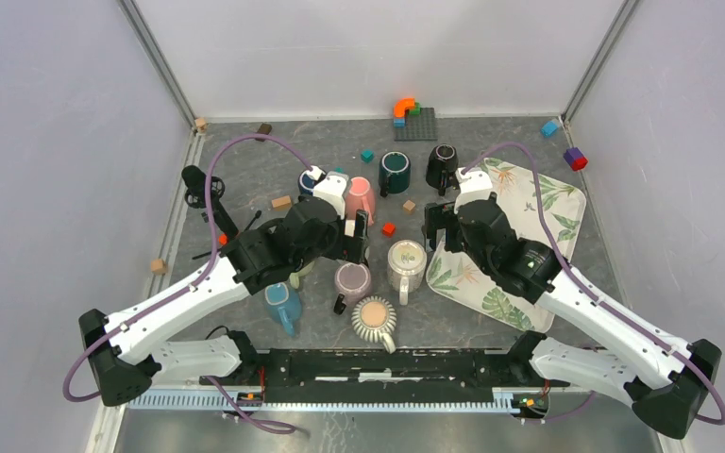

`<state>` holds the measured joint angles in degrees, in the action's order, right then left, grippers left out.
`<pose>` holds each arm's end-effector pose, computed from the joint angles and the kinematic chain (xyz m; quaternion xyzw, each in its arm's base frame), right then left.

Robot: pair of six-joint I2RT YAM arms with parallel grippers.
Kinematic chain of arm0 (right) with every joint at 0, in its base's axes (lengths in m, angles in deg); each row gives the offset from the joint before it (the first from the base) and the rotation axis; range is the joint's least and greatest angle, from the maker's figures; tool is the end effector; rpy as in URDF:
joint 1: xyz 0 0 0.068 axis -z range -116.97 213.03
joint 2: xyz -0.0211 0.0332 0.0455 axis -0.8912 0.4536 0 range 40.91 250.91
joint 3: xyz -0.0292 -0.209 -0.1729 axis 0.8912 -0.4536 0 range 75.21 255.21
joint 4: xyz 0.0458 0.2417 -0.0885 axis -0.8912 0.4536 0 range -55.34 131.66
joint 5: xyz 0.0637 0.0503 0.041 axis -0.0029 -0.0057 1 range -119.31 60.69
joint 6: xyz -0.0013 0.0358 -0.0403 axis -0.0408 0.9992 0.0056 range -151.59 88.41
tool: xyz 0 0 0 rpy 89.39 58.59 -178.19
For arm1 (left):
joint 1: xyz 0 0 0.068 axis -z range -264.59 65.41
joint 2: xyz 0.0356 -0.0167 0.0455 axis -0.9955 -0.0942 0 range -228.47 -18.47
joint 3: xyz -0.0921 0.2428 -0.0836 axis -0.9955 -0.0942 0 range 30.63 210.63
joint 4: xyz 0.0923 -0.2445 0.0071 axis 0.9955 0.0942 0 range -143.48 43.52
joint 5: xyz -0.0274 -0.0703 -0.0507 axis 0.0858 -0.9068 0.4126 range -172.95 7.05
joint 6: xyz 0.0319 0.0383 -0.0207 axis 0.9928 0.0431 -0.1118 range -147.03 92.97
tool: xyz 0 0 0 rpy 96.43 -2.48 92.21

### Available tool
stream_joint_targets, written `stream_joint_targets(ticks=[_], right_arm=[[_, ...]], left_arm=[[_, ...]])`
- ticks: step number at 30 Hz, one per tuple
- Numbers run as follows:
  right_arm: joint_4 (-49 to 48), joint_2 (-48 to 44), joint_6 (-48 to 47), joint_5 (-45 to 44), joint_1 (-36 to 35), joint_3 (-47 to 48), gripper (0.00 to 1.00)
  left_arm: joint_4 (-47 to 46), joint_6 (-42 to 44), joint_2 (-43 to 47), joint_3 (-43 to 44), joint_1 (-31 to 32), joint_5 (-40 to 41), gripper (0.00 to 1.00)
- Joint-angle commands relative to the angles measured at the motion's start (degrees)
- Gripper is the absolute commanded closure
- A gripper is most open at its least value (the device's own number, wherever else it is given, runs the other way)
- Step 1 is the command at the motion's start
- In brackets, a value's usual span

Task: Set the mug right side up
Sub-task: Turn over the cup at the center of the board.

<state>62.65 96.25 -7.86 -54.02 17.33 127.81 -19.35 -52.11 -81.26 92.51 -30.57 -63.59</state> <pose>0.1566 0.1390 0.3246 -0.0579 0.8536 0.1222 0.5030 0.1466 -0.1818 0.3426 0.1434 0.8662 -0.1747 0.4457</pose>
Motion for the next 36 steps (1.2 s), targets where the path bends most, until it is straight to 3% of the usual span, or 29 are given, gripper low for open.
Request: stream_joint_targets(ticks=[1, 8, 15, 27, 36], right_arm=[[-1.44, -0.47, -0.96, -1.04, 0.1, 0.12, 0.02], [-2.18, -1.95, -0.78, -1.58, 0.1, -1.58, 0.02], [-2.24, -5.14, 0.22, -1.19, 0.08, -4.8, 0.02], [-0.37, -10.87, 1.04, -2.7, 0.07, -7.86, 0.02], [1.84, -13.71, 1.33, -5.53, 0.11, -6.25, 0.02]], left_arm=[[-1.88, 1.19, 0.44, 1.6, 0.12, 0.14, 0.0], [-2.68, -0.17, 1.4, 0.16, 0.12, -3.37, 0.0], [-5.22, -8.41, 0.34, -2.64, 1.17, -7.67, 0.0], [-5.6, -16.34, -7.88, -3.4, 14.31, -1.48, 0.0], [-5.34, -18.9, -18.69, 1.49, 16.09, 3.49, 0.0]])
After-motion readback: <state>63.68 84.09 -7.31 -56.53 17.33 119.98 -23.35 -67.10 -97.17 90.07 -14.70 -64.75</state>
